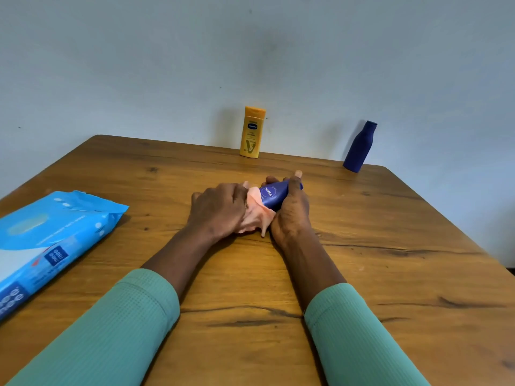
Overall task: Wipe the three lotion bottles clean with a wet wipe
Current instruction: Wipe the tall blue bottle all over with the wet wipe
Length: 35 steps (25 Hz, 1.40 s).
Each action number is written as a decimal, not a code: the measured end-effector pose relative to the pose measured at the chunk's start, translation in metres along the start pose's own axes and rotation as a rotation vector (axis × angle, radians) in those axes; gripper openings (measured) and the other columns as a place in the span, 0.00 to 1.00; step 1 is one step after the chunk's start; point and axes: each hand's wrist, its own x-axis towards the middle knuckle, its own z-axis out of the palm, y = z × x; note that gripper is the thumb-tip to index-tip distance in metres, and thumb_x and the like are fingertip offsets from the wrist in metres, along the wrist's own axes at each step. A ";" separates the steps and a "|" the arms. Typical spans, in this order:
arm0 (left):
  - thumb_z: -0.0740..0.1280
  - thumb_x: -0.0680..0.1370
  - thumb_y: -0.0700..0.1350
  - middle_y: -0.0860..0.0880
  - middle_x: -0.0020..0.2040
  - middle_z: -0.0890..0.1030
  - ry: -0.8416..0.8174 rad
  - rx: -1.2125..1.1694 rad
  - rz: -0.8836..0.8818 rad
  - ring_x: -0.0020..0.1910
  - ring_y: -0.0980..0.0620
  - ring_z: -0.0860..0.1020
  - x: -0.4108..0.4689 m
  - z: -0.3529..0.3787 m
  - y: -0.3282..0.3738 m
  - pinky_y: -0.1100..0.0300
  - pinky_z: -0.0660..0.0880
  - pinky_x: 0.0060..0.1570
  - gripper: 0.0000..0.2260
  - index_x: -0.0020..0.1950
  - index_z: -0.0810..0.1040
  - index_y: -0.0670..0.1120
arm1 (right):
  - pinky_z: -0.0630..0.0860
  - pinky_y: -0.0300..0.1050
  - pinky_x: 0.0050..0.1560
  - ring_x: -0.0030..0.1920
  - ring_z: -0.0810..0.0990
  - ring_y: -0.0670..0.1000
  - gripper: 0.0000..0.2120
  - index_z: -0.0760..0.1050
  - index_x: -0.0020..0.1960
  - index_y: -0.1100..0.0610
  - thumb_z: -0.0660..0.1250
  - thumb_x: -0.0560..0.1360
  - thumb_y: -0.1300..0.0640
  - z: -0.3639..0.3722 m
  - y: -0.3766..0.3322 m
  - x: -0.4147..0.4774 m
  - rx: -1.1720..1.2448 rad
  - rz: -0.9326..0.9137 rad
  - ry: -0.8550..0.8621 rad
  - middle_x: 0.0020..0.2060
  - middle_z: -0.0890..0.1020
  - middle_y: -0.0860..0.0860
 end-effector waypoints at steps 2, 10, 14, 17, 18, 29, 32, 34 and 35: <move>0.54 0.84 0.65 0.49 0.57 0.84 -0.025 0.102 0.106 0.55 0.47 0.80 -0.006 0.000 0.002 0.46 0.67 0.65 0.24 0.70 0.75 0.52 | 0.85 0.59 0.55 0.38 0.84 0.53 0.22 0.73 0.59 0.59 0.63 0.83 0.39 0.000 -0.001 0.004 0.008 0.017 0.016 0.38 0.85 0.55; 0.50 0.86 0.60 0.46 0.52 0.85 0.018 0.167 0.100 0.46 0.49 0.78 -0.008 0.005 0.012 0.48 0.75 0.58 0.24 0.70 0.76 0.48 | 0.83 0.56 0.59 0.38 0.82 0.52 0.18 0.72 0.49 0.57 0.62 0.85 0.42 0.002 -0.009 0.005 0.015 0.019 0.052 0.36 0.82 0.55; 0.54 0.87 0.56 0.48 0.44 0.83 0.055 -0.140 -0.004 0.40 0.53 0.80 -0.004 0.005 0.003 0.59 0.71 0.35 0.21 0.62 0.81 0.45 | 0.82 0.61 0.63 0.43 0.85 0.56 0.20 0.75 0.57 0.61 0.67 0.82 0.43 0.001 -0.004 0.004 -0.024 0.003 -0.034 0.42 0.85 0.58; 0.56 0.87 0.56 0.47 0.47 0.84 0.161 -0.214 -0.082 0.41 0.52 0.80 -0.002 0.006 -0.001 0.61 0.68 0.32 0.20 0.62 0.81 0.45 | 0.81 0.67 0.63 0.53 0.84 0.60 0.25 0.73 0.67 0.62 0.76 0.77 0.50 -0.004 -0.002 0.000 -0.193 -0.017 -0.193 0.52 0.84 0.61; 0.57 0.86 0.57 0.46 0.49 0.85 0.244 -0.172 -0.093 0.42 0.50 0.80 -0.002 0.004 0.000 0.61 0.69 0.32 0.19 0.62 0.81 0.45 | 0.82 0.67 0.63 0.53 0.84 0.60 0.23 0.73 0.65 0.62 0.77 0.76 0.53 -0.005 -0.002 -0.002 -0.229 -0.004 -0.235 0.51 0.84 0.60; 0.74 0.78 0.47 0.43 0.56 0.80 0.537 0.146 0.390 0.51 0.46 0.79 -0.005 -0.004 0.006 0.62 0.72 0.42 0.13 0.60 0.80 0.44 | 0.83 0.51 0.46 0.43 0.83 0.53 0.17 0.73 0.61 0.54 0.76 0.76 0.57 -0.005 0.004 -0.010 -0.240 0.013 -0.176 0.45 0.83 0.56; 0.66 0.81 0.58 0.45 0.53 0.81 0.395 0.221 0.522 0.51 0.47 0.79 -0.008 -0.004 0.010 0.59 0.71 0.43 0.17 0.59 0.82 0.45 | 0.85 0.56 0.49 0.42 0.84 0.56 0.20 0.71 0.61 0.54 0.78 0.75 0.57 -0.005 -0.002 -0.004 -0.110 0.070 -0.081 0.43 0.83 0.58; 0.61 0.79 0.67 0.47 0.57 0.79 0.218 0.238 0.563 0.55 0.49 0.76 -0.012 -0.011 0.008 0.58 0.71 0.46 0.27 0.64 0.81 0.48 | 0.85 0.61 0.54 0.43 0.86 0.59 0.19 0.71 0.57 0.52 0.78 0.74 0.56 -0.005 -0.008 -0.002 -0.056 0.106 -0.033 0.43 0.84 0.59; 0.64 0.77 0.69 0.48 0.61 0.77 0.140 0.259 0.580 0.58 0.50 0.75 -0.014 -0.015 0.006 0.58 0.72 0.49 0.29 0.68 0.79 0.49 | 0.85 0.63 0.55 0.43 0.86 0.60 0.19 0.71 0.57 0.53 0.78 0.74 0.56 -0.004 -0.009 -0.001 -0.064 0.118 -0.027 0.43 0.84 0.60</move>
